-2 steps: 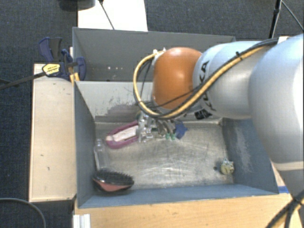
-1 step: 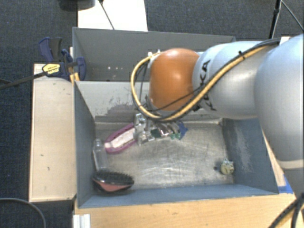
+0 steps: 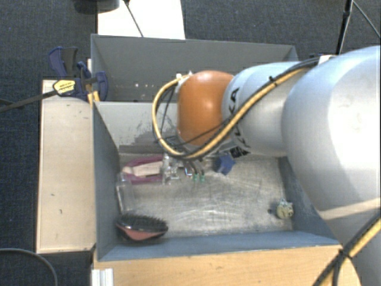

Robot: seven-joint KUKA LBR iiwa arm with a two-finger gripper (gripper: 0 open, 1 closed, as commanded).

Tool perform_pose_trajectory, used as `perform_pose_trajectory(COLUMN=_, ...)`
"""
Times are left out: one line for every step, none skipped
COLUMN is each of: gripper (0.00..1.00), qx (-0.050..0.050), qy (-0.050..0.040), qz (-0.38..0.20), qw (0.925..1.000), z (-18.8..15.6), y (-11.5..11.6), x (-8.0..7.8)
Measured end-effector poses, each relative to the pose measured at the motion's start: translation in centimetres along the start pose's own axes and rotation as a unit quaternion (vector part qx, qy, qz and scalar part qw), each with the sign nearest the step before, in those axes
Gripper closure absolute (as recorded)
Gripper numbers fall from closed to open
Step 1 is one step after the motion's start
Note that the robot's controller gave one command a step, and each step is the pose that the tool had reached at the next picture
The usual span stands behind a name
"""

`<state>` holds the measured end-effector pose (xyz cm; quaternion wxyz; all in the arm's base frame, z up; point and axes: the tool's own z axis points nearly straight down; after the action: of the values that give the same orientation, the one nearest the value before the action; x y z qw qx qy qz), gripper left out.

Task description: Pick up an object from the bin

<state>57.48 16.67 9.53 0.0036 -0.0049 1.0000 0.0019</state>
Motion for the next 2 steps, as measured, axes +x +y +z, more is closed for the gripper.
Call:
perform_pose_trajectory(gripper=0.00, qx=0.002, qy=0.0160, qz=-0.002, qw=0.9999, z=0.39, y=0.21, x=0.73)
perform_pose_trajectory(gripper=1.00, qx=-0.002, qy=-0.0062, qz=0.001, qw=1.0000, z=0.08, y=0.08, x=-0.23)
